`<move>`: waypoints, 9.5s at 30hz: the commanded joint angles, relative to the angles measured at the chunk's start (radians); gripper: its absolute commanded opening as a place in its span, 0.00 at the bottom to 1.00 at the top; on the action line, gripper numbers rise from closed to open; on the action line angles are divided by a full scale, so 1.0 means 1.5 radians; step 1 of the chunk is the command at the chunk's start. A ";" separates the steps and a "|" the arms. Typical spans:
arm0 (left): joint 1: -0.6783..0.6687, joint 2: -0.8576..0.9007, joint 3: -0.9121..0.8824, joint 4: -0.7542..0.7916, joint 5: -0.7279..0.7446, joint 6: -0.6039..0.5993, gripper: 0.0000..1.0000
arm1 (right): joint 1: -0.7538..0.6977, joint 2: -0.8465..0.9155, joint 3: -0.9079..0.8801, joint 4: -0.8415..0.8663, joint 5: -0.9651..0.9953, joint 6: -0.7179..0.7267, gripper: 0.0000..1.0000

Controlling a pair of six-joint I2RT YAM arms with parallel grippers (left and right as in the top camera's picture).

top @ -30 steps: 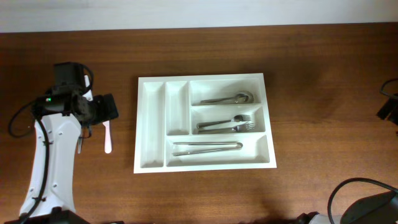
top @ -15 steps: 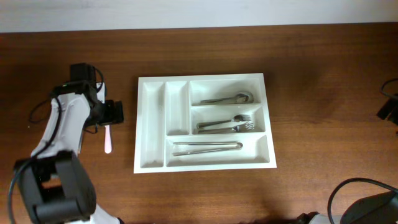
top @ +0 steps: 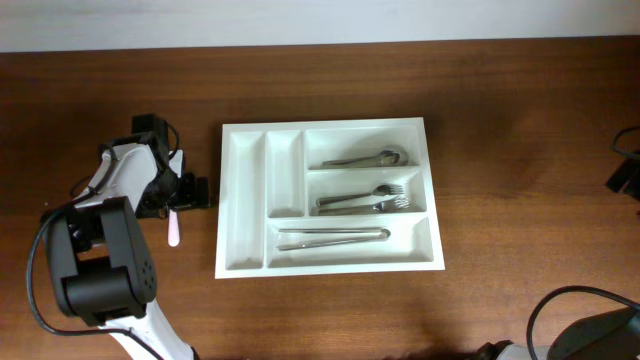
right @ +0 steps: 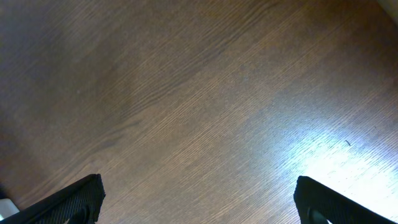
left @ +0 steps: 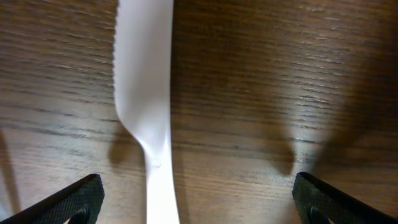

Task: Pack container
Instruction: 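Move the left gripper left over the white plastic knife and grasp it, then carry the knife with the left gripper into the tray's narrow left compartment, then release the knife and move the left gripper over a silver spoon, then lower the left gripper and close on the spoon's bowl, then carry the spoon into the narrow left compartment and release it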

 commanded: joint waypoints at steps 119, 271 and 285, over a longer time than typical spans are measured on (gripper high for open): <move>-0.269 0.041 0.496 -0.323 -0.134 -0.123 0.70 | -0.002 -0.002 -0.002 0.000 -0.006 0.006 0.99; 0.061 0.127 0.363 -0.244 0.045 0.077 0.02 | -0.002 -0.002 -0.002 0.000 -0.006 0.006 0.99; -0.111 0.111 0.434 -0.350 0.156 -0.008 0.02 | -0.002 -0.002 -0.002 0.000 -0.006 0.006 0.99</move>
